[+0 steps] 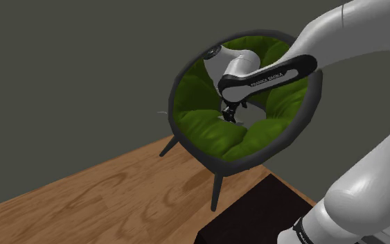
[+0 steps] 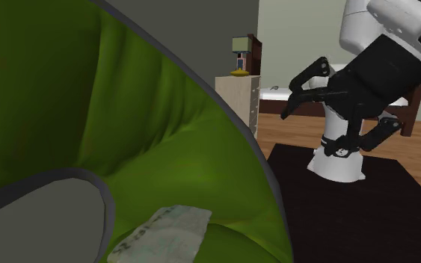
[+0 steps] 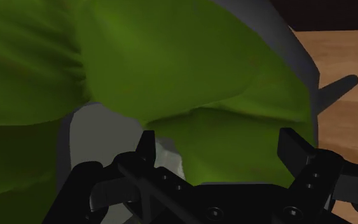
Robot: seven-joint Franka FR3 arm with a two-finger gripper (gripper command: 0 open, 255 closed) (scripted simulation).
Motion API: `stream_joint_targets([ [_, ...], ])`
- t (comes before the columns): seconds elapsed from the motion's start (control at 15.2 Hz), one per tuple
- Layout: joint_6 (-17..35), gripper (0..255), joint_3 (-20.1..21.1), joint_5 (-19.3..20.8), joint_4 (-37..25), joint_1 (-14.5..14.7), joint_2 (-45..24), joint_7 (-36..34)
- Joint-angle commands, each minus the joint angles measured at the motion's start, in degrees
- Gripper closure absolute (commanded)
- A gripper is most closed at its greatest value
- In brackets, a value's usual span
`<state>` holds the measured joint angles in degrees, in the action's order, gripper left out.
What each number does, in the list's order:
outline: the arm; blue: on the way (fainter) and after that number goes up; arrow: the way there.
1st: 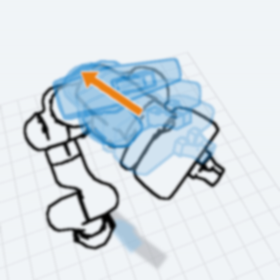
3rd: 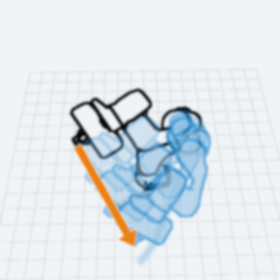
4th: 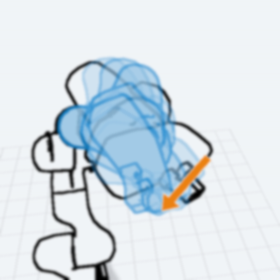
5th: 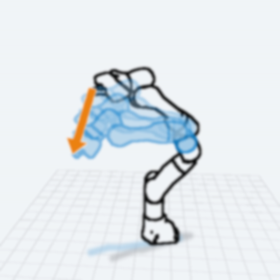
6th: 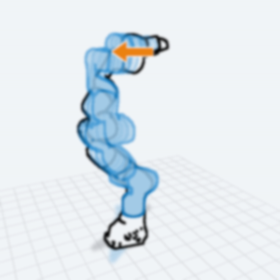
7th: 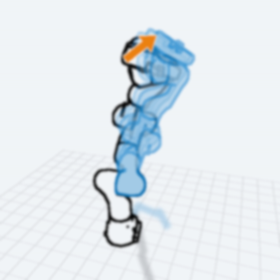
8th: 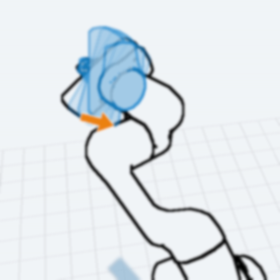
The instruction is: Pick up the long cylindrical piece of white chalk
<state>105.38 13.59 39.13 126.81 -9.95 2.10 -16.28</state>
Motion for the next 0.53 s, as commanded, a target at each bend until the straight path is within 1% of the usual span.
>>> stream_joint_targets([
  [0.0, -0.51, 0, -0.2, 4.52, -2.21, -0.46, -4.84, -2.81],
  [0.2, -2.21, 0, -1.06, 10.55, -6.53, -0.46, -12.28, -6.45],
  [0.46, -5.1, 0, -3.25, 17.68, -13.22, 0.18, -22.0, -9.94],
])
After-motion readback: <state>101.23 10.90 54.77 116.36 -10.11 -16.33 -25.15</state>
